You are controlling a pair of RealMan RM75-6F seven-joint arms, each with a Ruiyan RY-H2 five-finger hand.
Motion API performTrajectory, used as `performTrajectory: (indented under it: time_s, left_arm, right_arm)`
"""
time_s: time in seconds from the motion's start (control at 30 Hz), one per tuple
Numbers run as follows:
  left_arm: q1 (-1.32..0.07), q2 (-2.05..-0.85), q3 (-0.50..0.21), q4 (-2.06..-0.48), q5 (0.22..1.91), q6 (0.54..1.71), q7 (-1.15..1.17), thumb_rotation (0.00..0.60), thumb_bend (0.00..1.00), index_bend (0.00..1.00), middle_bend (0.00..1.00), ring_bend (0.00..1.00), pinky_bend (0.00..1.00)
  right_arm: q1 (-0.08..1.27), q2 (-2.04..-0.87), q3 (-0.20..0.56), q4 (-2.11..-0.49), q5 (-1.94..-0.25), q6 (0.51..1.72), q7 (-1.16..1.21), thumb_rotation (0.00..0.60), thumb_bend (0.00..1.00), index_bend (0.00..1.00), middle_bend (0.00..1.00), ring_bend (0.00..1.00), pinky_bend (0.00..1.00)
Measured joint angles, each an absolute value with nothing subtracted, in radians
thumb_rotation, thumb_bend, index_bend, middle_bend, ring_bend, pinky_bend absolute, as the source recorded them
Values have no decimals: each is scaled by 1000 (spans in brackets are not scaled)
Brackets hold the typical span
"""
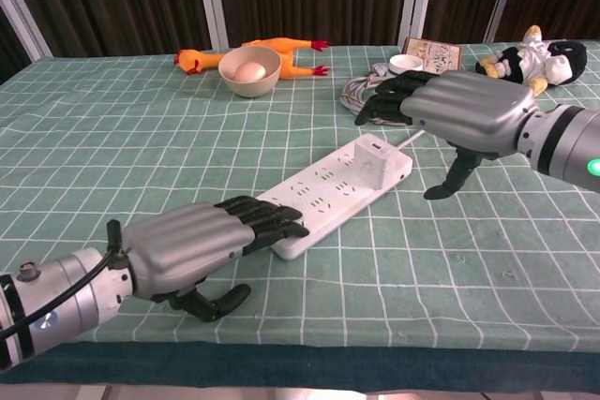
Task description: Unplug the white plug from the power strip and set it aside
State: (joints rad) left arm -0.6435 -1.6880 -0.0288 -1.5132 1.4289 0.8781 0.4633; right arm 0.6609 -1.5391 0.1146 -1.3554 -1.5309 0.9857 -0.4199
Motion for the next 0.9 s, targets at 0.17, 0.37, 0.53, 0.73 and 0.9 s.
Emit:
performTrajectory:
  time_s: [0.17, 0.37, 0.53, 0.73, 0.9]
  left_arm:
    - [-651, -1686, -23, -1517, 1418, 876, 460, 600, 640, 0, 0, 0, 0]
    - [-656, -1691, -14, -1515, 1417, 882, 455, 600, 628, 0, 0, 0, 0]
    - [-660, -1692, -10, -1516, 1415, 883, 458, 600, 627, 0, 0, 0, 0]
    - [-663, -1689, -5, -1518, 1403, 886, 468, 600, 615, 0, 0, 0, 0]
    - [-666, -1687, -1, -1519, 1401, 890, 472, 600, 615, 0, 0, 0, 0]
  right_arm:
    - [671, -1561, 113, -1334, -1521, 985, -422, 600, 244, 312, 240, 49, 120]
    - [677, -1596, 111, -1295, -1537, 1018, -413, 600, 245, 352, 273, 80, 158]
    - [684, -1626, 113, -1259, -1533, 1026, -432, 600, 247, 369, 287, 85, 165]
    - [696, -1677, 115, -1197, -1527, 1030, -445, 600, 261, 399, 303, 101, 182]
    - [708, -1702, 114, -1162, -1521, 1031, -453, 600, 263, 410, 309, 110, 189]
